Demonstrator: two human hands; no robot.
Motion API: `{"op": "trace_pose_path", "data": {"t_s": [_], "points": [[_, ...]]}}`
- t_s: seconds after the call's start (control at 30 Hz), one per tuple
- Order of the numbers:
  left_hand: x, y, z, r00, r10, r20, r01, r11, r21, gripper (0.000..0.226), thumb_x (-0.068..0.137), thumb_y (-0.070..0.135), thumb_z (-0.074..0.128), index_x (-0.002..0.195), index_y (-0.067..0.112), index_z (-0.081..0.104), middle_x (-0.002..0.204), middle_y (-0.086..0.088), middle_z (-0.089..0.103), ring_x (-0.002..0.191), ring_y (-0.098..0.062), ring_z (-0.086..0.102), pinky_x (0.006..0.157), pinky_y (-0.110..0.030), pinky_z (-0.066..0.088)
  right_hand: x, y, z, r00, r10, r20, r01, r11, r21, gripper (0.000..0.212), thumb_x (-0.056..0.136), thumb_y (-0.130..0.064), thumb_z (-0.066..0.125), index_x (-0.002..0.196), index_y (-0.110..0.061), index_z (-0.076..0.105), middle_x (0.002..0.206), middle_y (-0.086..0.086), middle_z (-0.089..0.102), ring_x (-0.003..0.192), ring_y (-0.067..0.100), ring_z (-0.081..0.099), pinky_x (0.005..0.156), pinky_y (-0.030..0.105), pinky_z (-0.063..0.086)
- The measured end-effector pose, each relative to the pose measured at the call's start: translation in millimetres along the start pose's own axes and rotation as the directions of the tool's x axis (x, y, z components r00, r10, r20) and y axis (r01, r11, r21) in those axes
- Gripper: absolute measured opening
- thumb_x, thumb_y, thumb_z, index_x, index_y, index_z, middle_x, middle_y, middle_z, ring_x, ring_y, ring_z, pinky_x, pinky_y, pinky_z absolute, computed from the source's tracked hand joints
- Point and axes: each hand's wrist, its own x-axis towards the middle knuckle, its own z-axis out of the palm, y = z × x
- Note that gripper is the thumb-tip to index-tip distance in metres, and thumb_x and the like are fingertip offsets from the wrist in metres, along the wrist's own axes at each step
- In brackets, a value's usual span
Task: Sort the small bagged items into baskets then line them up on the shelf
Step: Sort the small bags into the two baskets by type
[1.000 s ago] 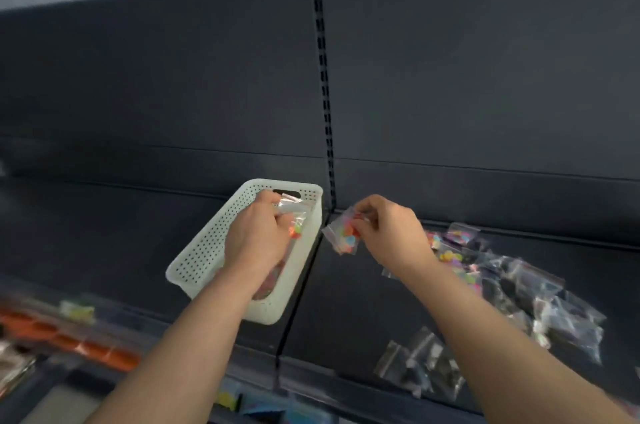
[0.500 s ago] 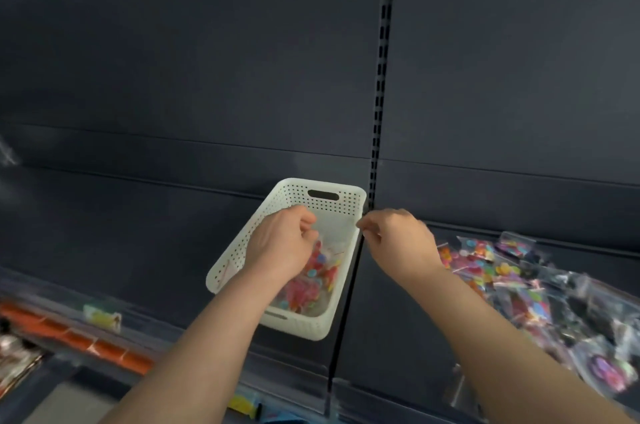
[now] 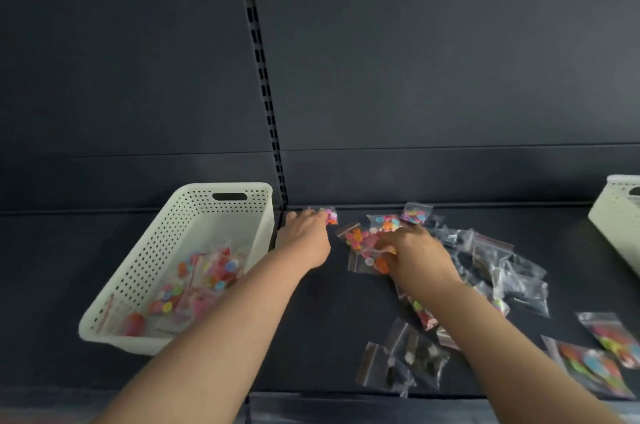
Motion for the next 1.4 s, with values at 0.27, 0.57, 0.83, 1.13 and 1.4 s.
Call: {"op": "trace_pose_path", "data": {"t_s": [0.27,0.57,0.83,1.13,1.4], "points": [[7,4,13,1.000,-0.007,0.013,0.005,0.996,0.093,0.058,0.092,0.011,0.054,0.146,0.021,0.035,0.139,-0.006,0.041,0.126,-0.028,0.039,0.096,-0.038,0.043,19,-6,12,0.980,-0.164,0.109,0.174,0.981,-0.087,0.042,0.098,-0.026,0.039,0.139,-0.030,0.041,0.147,-0.012,0.038,0.128,0.022,0.033,0.100,0.041,0.034],[-19,4,4,0.988,-0.064,-0.139,0.049,0.992,-0.113,0.028,0.093,0.037,0.062,0.119,0.026,0.062,0.115,0.005,0.066,0.104,-0.018,0.062,0.081,-0.032,0.050,12,1,4,0.995,-0.099,0.007,0.099,0.994,-0.049,0.027,0.091,-0.021,0.052,0.109,-0.032,0.067,0.111,-0.006,0.065,0.114,0.020,0.051,0.087,0.031,0.040],[-11,19,20,0.989,-0.090,-0.117,0.086,0.996,-0.038,0.028,0.091,0.034,0.065,0.113,0.016,0.063,0.115,-0.002,0.060,0.109,-0.024,0.053,0.080,-0.032,0.045,14,5,12,0.999,0.024,0.030,-0.019,0.991,-0.132,0.028,0.092,-0.035,0.054,0.117,-0.023,0.061,0.118,0.001,0.057,0.116,0.023,0.049,0.091,0.036,0.043],[-26,33,-4,0.973,-0.059,-0.221,-0.009,0.956,-0.294,0.033,0.090,0.029,0.067,0.120,0.027,0.052,0.096,0.011,0.065,0.091,-0.013,0.061,0.069,-0.029,0.045,10,18,5,0.993,0.064,-0.103,-0.063,0.998,0.012,0.023,0.091,-0.026,0.053,0.113,-0.027,0.052,0.095,-0.003,0.069,0.091,0.023,0.064,0.069,0.029,0.040],[-48,36,-17,0.970,-0.005,-0.244,-0.068,0.955,-0.290,0.009,0.094,0.033,0.060,0.100,0.030,0.067,0.093,0.013,0.069,0.077,-0.010,0.061,0.068,-0.031,0.052,0,25,-12,0.978,0.073,-0.196,-0.034,0.981,0.192,0.024,0.091,-0.028,0.056,0.113,-0.031,0.064,0.097,-0.007,0.069,0.090,0.019,0.065,0.069,0.030,0.052]]}}
